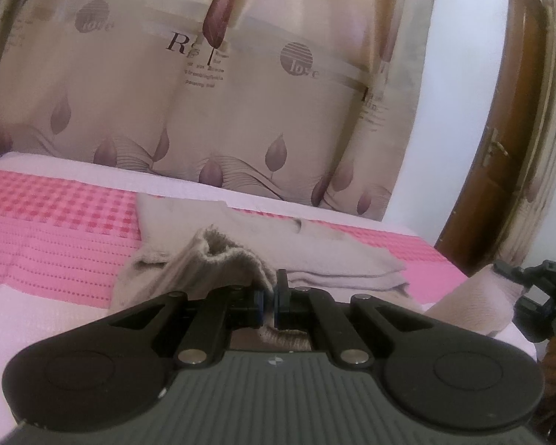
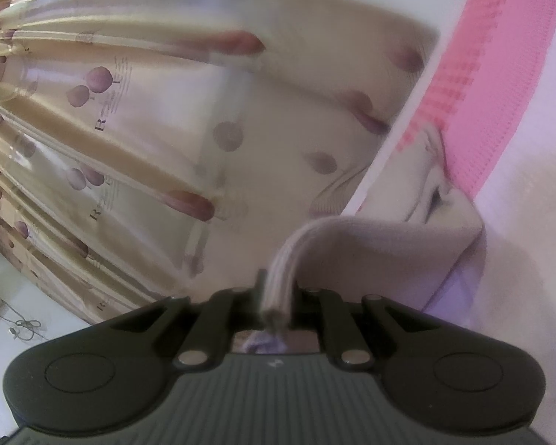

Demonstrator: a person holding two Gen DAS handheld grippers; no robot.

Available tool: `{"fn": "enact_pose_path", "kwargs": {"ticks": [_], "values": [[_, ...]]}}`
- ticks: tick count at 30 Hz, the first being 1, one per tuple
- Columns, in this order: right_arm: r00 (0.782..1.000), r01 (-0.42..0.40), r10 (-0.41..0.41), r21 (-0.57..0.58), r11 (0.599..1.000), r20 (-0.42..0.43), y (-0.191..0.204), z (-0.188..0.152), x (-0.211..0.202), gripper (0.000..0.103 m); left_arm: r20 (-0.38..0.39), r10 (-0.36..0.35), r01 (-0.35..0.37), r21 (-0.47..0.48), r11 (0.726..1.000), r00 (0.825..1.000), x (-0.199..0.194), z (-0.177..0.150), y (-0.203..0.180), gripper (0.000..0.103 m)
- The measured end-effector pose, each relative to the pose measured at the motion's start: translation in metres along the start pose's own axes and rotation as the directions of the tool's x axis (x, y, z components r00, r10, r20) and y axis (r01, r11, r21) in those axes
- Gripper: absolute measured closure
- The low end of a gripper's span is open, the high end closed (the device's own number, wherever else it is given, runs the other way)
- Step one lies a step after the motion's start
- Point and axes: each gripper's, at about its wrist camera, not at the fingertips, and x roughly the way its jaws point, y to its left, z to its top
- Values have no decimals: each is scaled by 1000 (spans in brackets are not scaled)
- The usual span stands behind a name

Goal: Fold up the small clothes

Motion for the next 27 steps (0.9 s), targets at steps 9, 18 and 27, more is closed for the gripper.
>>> {"fn": "enact_pose_path", "kwargs": {"ticks": [9, 18, 27], "values": [[1000, 0, 0, 9, 1000, 17, -1, 1, 0, 95, 8, 4, -4, -23, 1000, 1000, 4, 2, 3, 100], [1000, 0, 0, 11, 1000, 28, -3, 8, 4, 95, 16, 9, -8, -34, 999, 1000, 11, 10, 5, 100], [999, -6, 6, 1, 1000, 45, 0, 25, 23, 95, 33, 27, -25, -69, 997, 999, 29, 25, 9, 100]]}}
